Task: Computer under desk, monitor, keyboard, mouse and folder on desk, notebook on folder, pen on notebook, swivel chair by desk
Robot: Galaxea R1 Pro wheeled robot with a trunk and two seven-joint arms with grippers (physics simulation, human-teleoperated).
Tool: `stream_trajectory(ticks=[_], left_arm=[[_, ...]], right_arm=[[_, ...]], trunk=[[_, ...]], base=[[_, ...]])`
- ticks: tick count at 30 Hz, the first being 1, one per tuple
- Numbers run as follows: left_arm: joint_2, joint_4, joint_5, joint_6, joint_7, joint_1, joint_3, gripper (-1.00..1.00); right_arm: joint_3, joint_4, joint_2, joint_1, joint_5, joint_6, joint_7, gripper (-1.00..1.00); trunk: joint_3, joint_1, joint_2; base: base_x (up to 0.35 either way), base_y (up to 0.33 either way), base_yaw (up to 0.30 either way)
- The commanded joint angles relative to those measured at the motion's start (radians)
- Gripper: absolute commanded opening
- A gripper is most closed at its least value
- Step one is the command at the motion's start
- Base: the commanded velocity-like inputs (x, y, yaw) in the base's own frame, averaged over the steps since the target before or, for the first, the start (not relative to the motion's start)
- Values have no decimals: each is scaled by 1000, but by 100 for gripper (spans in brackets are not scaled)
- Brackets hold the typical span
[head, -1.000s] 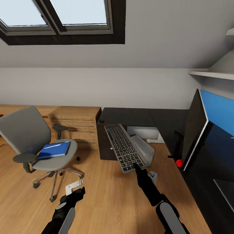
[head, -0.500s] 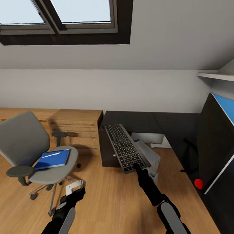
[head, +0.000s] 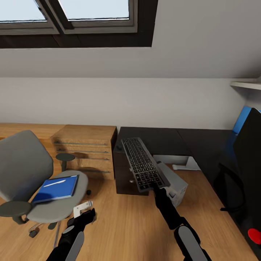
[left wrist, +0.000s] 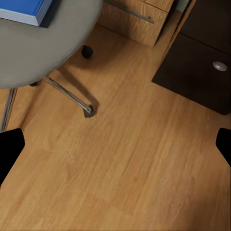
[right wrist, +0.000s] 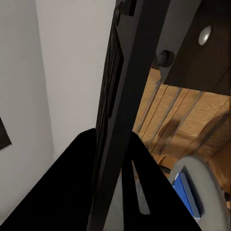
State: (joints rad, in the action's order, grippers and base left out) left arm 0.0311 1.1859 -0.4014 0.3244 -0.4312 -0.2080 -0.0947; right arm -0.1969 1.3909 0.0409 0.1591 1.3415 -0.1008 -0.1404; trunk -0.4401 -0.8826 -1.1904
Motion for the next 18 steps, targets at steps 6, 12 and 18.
stream_trajectory(ticks=[6,12,18], left_arm=[[0,1,-9,2,-8,-1,-2,100],[1,1,-8,2,-8,-1,-3,100],[1,0,-10,2,-8,-1,-39,100]], right_arm=[[-5,-44,8,0,13,121,-6,-100],[-4,-59,33,0,12,148,-7,-100],[-3,-69,39,0,12,190,-7,-100]], trunk=[[-1,-1,-1],[-1,-1,-1],[-1,-1,-1]], base=[[320,133,0],[320,134,0],[320,134,0]])
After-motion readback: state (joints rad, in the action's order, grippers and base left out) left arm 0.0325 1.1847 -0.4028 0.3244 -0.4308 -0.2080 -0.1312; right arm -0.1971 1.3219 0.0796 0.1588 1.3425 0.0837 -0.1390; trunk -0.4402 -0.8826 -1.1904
